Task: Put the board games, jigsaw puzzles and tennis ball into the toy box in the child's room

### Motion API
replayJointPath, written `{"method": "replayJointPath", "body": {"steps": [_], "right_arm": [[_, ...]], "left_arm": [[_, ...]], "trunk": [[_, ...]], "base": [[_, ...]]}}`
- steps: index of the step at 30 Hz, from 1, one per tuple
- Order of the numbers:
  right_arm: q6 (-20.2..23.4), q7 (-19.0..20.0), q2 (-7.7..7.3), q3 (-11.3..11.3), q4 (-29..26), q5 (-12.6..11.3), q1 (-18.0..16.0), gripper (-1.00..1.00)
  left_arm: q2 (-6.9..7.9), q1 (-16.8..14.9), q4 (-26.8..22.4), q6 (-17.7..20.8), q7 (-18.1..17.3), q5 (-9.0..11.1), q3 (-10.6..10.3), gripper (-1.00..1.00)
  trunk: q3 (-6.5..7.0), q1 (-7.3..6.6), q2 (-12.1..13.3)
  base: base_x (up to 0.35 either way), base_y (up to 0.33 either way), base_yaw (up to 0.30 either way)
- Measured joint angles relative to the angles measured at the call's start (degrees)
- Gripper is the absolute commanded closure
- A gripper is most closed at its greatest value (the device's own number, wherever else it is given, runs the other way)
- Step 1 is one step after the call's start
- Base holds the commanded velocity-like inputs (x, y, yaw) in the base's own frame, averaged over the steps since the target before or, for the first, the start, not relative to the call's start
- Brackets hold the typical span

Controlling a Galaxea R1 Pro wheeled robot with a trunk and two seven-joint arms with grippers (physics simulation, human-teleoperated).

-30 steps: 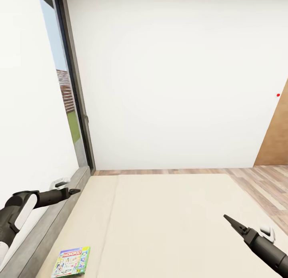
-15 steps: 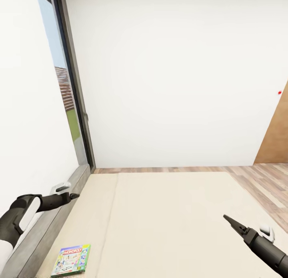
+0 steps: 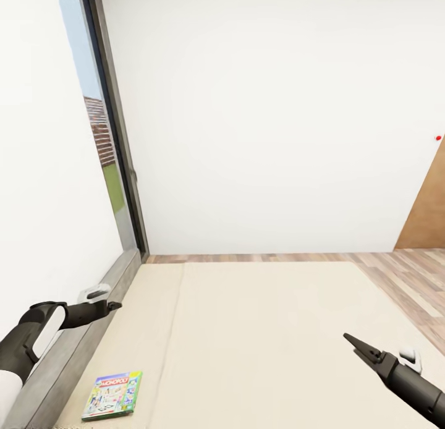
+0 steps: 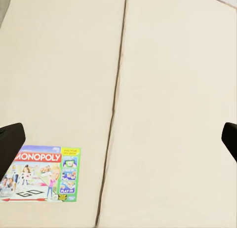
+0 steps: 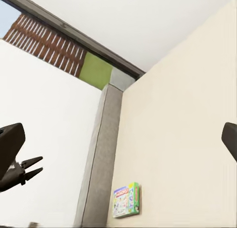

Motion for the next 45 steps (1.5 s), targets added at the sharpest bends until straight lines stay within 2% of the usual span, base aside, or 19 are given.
{"method": "replayJointPath", "body": {"steps": [5,7,12,16,23,31,45], "right_arm": [[2.0,3.3,-0.78,0.1,-0.1,-0.2,0.0,-1.00],[2.8,7.0,-0.93,0.8,-0.1,-0.2,0.0,-1.00],[3.3,12.9,-0.95,4.0,-0.1,-0.2,-0.1,-1.00],[3.1,15.2,-0.88,6.8,-0.1,-0.2,-0.2,-1.00],[2.7,16.5,-0.78,9.7,-0.2,-0.1,-0.9,-1.00],[2.5,17.0,-0.98,10.4,-0.2,0.0,-1.2,-1.00],[2.4,17.2,-1.04,10.2,-0.1,0.0,-1.2,-1.00]], "left_arm": [[-0.08,0.0,0.0,-0.1,0.4,0.0,-0.2,-1.00],[-0.24,0.0,0.0,-0.2,0.5,0.0,-0.2,-1.00],[-0.38,0.0,0.1,-0.2,0.7,0.0,-0.3,-1.00],[-0.42,0.0,0.1,-0.2,0.9,0.0,-0.3,-1.00],[-0.43,0.0,0.1,-0.2,1.3,0.0,-0.4,-1.00],[-0.48,0.0,0.3,-0.3,1.6,-0.2,-0.4,-1.00],[-2.26,0.0,0.3,-2.6,1.8,-5.1,-0.4,-1.00]], "trunk": [[-0.44,0.00,0.0],[-0.63,0.00,0.0],[-1.10,0.00,0.0],[-1.47,0.00,0.0],[-2.13,0.00,0.0],[-2.88,0.00,0.0],[-4.19,0.00,0.0]], "base": [[0.000,0.000,0.081],[0.000,0.000,0.085],[0.000,0.000,0.086],[0.000,0.000,0.087],[0.000,0.000,0.088],[0.000,0.000,0.088],[0.000,0.000,0.042]]}}
